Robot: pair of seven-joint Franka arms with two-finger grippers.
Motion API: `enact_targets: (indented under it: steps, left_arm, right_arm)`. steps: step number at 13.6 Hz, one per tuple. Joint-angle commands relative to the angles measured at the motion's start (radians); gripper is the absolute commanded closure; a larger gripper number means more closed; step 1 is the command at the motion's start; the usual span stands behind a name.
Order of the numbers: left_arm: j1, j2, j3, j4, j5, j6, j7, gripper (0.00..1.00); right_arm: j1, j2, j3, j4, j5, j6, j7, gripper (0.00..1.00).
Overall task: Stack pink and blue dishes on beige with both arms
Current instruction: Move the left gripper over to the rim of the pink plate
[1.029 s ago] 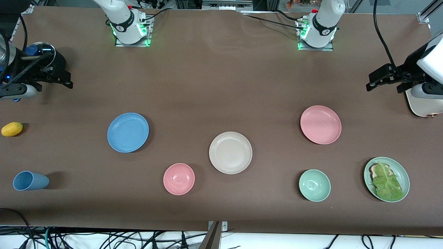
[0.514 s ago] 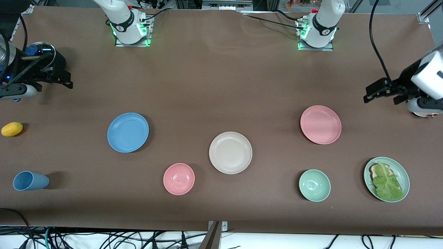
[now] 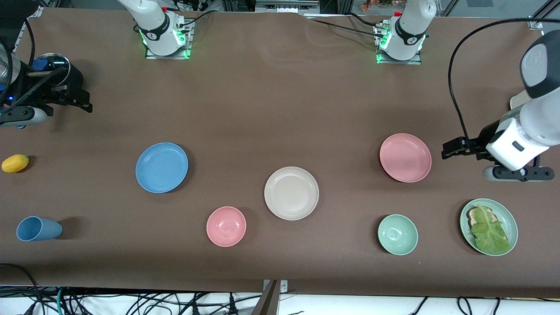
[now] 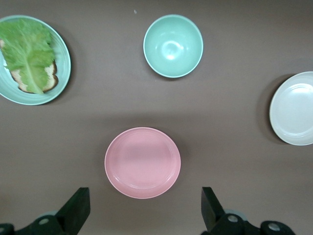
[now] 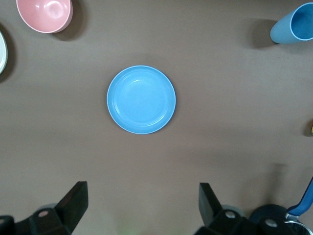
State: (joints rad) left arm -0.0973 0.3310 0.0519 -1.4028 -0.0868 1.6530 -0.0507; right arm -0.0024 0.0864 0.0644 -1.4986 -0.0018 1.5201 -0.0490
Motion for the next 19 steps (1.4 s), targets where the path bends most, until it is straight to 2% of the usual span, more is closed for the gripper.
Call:
enact_targets:
  steps: [1, 5, 7, 9, 11, 16, 19]
  left_arm:
    - [-0.007, 0.068, 0.0, 0.021, 0.01, 0.005, 0.012, 0.0]
    - [-0.009, 0.147, -0.001, 0.021, 0.006, 0.013, 0.011, 0.0]
    - [-0.006, 0.187, 0.0, -0.001, -0.014, 0.075, 0.009, 0.0]
    - [0.025, 0.197, 0.005, -0.059, -0.033, 0.16, 0.028, 0.0]
    - [0.048, 0.189, 0.014, -0.14, -0.053, 0.244, 0.133, 0.0]
    - [0.05, 0.178, 0.187, -0.332, -0.332, 0.339, 0.495, 0.0]
    - [0.056, 0.177, 0.21, -0.438, -0.427, 0.408, 0.644, 0.0]
  right_arm:
    - [-0.007, 0.003, 0.005, 0.015, -0.007, -0.008, 0.004, 0.0]
    - [-0.007, 0.003, 0.005, 0.015, -0.004, -0.008, 0.004, 0.0]
    - [-0.007, 0.003, 0.005, 0.015, -0.006, -0.006, 0.004, 0.0]
    - [-0.007, 0.004, 0.005, 0.015, -0.012, -0.003, 0.004, 0.0]
    - [-0.005, 0.004, 0.006, 0.015, -0.017, 0.0, 0.004, 0.0]
    - [-0.007, 0.004, 0.005, 0.015, -0.015, 0.0, 0.004, 0.0]
    - [-0.008, 0.006, 0.005, 0.015, -0.014, 0.0, 0.006, 0.0]
